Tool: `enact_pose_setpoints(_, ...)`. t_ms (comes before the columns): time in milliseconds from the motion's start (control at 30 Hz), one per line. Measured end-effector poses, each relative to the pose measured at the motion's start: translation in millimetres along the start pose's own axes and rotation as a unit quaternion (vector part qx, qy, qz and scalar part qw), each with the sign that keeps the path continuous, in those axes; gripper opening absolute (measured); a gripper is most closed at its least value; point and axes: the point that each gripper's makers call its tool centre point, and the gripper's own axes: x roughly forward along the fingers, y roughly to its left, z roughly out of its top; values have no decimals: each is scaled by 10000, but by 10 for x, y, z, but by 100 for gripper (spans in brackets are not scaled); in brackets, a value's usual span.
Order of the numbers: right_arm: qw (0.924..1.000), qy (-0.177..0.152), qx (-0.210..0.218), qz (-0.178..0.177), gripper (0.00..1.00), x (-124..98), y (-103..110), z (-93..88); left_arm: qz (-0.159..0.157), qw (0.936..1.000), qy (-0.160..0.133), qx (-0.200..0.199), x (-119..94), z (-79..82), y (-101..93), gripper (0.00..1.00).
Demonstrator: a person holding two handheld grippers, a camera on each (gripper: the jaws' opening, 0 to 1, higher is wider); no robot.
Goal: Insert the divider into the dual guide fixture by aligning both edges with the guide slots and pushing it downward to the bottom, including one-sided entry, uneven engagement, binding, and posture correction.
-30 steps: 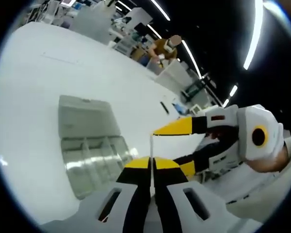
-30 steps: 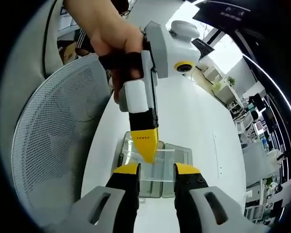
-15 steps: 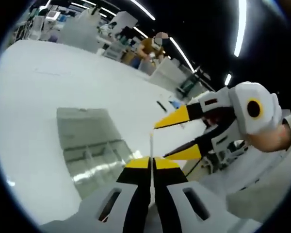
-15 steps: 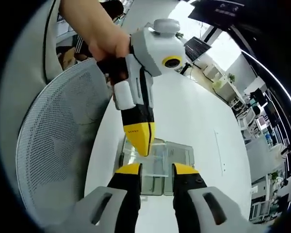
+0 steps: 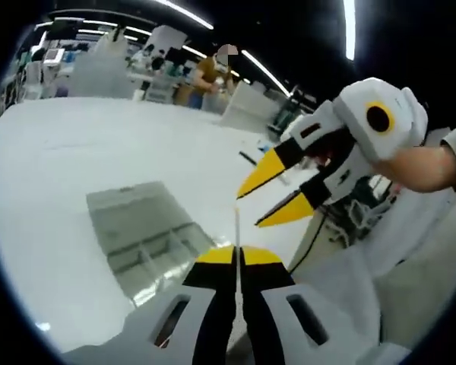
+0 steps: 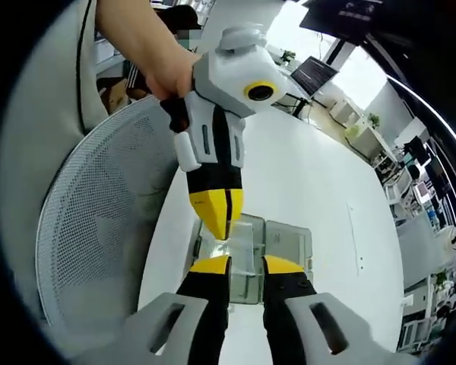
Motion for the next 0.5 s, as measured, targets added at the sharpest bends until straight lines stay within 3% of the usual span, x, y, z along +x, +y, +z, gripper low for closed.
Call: enact_pose_setpoints(500, 9978, 54, -83, 659, 5, 34, 96, 8, -141, 9967, 56, 796, 17, -6, -103, 0)
